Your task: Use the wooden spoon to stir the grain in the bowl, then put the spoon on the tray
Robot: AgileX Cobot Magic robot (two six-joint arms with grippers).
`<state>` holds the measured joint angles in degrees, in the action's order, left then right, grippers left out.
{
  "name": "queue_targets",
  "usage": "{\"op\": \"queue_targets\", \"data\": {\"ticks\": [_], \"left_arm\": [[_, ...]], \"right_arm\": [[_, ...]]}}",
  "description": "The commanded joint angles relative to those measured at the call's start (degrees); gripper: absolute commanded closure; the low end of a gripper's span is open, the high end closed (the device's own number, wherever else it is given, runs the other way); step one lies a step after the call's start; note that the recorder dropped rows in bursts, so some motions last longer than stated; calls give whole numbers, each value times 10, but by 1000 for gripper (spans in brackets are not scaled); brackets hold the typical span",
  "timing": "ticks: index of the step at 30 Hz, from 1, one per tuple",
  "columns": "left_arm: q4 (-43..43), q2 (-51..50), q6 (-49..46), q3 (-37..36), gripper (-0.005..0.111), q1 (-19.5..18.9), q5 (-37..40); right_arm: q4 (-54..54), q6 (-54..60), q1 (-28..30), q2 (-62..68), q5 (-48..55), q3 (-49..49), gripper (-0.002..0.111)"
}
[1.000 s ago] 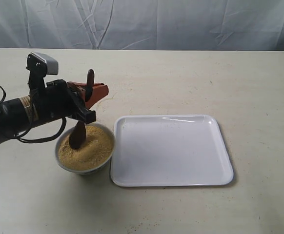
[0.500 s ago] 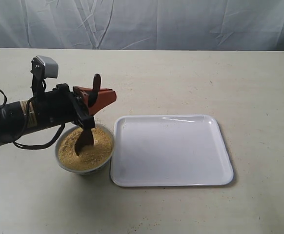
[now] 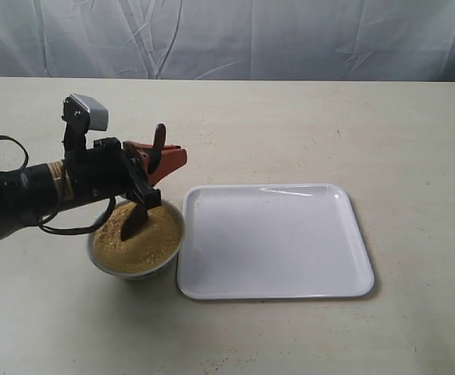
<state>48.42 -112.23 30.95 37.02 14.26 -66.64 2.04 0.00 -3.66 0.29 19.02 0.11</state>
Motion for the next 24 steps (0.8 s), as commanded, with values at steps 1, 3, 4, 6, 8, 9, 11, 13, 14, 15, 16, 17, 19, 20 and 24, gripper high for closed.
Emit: {"op": "queue_targets", "data": {"ticks": [1, 3, 4, 6, 8, 9, 11, 13, 14, 15, 16, 17, 19, 20, 24], "left_arm": [[26, -11, 21, 0, 107, 3, -33], [24, 1, 21, 0, 107, 3, -33], [21, 8, 21, 0, 107, 3, -33], [21, 40, 21, 0, 107, 3, -33], [21, 72, 21, 0, 107, 3, -33], [19, 80, 19, 0, 107, 3, -33], [7, 96, 14, 0, 107, 3, -33], [-1, 99, 14, 0, 107, 3, -33], [-1, 99, 14, 0, 107, 3, -33], [7, 101, 15, 0, 107, 3, -33], [14, 109, 15, 0, 107, 3, -33], [14, 116, 15, 0, 107, 3, -33], [13, 135, 16, 0, 107, 3, -33], [12, 144, 16, 0, 107, 3, -33], [17, 176, 21, 0, 107, 3, 70]], "right_arm": [[0, 0, 2, -3, -4, -1, 107], [0, 0, 2, -3, -4, -1, 107], [0, 0, 2, -3, -4, -1, 107], [0, 0, 2, -3, -4, -1, 107], [0, 0, 2, -3, -4, -1, 107], [0, 0, 2, -3, -4, -1, 107], [0, 0, 2, -3, -4, -1, 107], [0, 0, 2, -3, -6, -1, 107], [0, 0, 2, -3, -6, -1, 107], [0, 0, 2, -3, -6, -1, 107], [0, 0, 2, -3, -6, -1, 107], [0, 0, 2, -3, -6, -1, 107], [0, 0, 2, -3, -6, -1, 107], [0, 0, 2, -3, -6, -1, 107], [0, 0, 2, -3, -6, -1, 107]]}}
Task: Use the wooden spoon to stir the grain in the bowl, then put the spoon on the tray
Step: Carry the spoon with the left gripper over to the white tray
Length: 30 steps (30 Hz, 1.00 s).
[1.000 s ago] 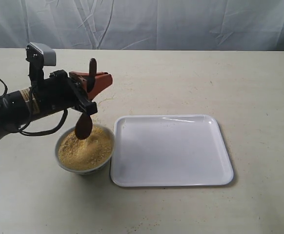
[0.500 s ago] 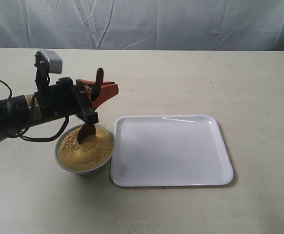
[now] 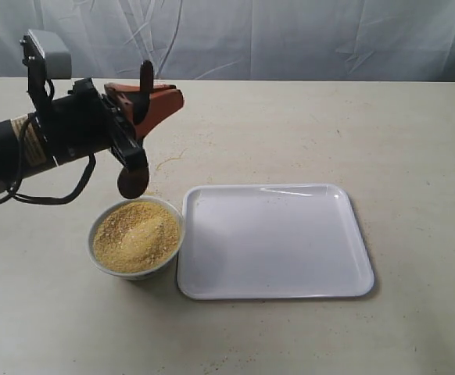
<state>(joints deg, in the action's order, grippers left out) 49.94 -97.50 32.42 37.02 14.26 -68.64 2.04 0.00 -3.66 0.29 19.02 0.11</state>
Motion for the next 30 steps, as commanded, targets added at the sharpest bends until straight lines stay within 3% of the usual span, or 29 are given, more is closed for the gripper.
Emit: {"op": "queue_targets", "data": {"ticks": [1, 9, 14, 19, 23, 30], "left_arm": [[8, 30, 24, 0, 107, 3, 119], [53, 70, 110, 15, 107, 18, 130], [300, 96, 356, 101, 107, 54, 275], [486, 80, 627, 197, 107, 81, 296], [500, 46, 723, 263, 107, 105, 280], [500, -60, 754, 356, 107, 166, 276]], "right_arm": [[0, 0, 2, -3, -6, -1, 107], [0, 0, 2, -3, -3, -1, 107], [0, 0, 2, -3, -3, -1, 107], [0, 0, 2, -3, -3, -1, 107], [0, 0, 2, -3, -3, -1, 107], [0, 0, 2, -3, -6, -1, 107]]}}
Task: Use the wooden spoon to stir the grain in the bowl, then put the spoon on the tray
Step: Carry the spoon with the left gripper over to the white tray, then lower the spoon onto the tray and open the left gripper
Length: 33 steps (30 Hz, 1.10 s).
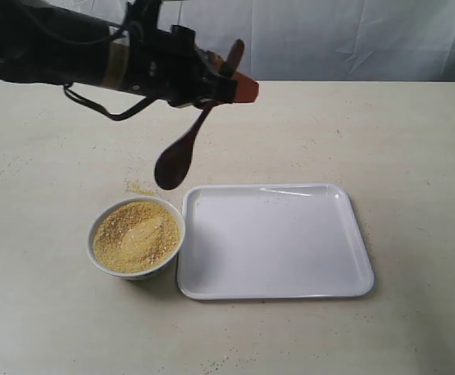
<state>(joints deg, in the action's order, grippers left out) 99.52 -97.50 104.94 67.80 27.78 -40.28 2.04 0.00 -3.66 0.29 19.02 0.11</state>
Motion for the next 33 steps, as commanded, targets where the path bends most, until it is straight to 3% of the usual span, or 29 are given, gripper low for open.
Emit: {"op": "queue_targets", "data": {"ticks": [1, 10, 24, 27, 33], "left_arm": [[4, -81, 33, 64, 107, 39, -18], [4, -252, 101, 178, 107, 85, -102], [4, -373, 99, 194, 105, 106, -97], [4, -375, 99, 194, 92, 106, -81], [4, -375, 99, 194, 49, 106, -61]], "right_arm": [[0, 0, 2, -3, -6, -1, 107], [0, 0, 2, -3, -6, -1, 107], [0, 0, 2, -3, -4, -1, 107], [0, 0, 2, -3, -4, -1, 107], [0, 0, 2, -3, -4, -1, 107]]}}
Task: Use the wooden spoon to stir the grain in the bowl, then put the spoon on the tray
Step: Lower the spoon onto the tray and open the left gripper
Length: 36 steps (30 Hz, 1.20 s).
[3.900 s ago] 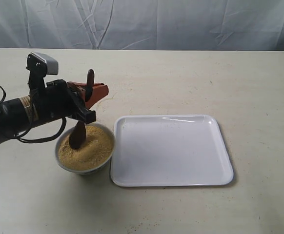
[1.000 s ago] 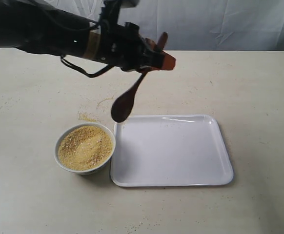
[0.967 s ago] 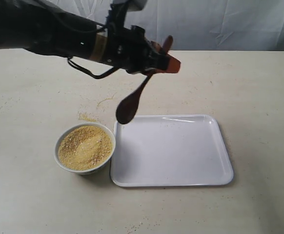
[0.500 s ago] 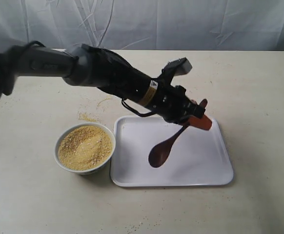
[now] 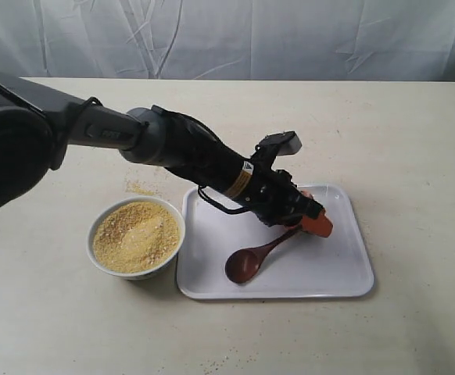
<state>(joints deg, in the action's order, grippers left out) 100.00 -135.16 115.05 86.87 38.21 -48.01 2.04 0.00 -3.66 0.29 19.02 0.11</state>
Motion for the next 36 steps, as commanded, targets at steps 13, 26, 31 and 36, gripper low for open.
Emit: {"op": "queue_targets", "data": {"ticks": [13, 26, 31, 36], "left_arm": [[-1, 2, -2, 6, 39, -3, 77], [-1, 7, -32, 6, 39, -3, 134], [-1, 7, -62, 6, 39, 7, 72], [-1, 10, -89, 6, 39, 6, 108]], "right_arm": [[0, 0, 2, -3, -5, -1, 107], [0, 0, 2, -3, -4, -1, 107], [0, 0, 2, -3, -4, -1, 107], [0, 0, 2, -3, -4, -1, 107]]}}
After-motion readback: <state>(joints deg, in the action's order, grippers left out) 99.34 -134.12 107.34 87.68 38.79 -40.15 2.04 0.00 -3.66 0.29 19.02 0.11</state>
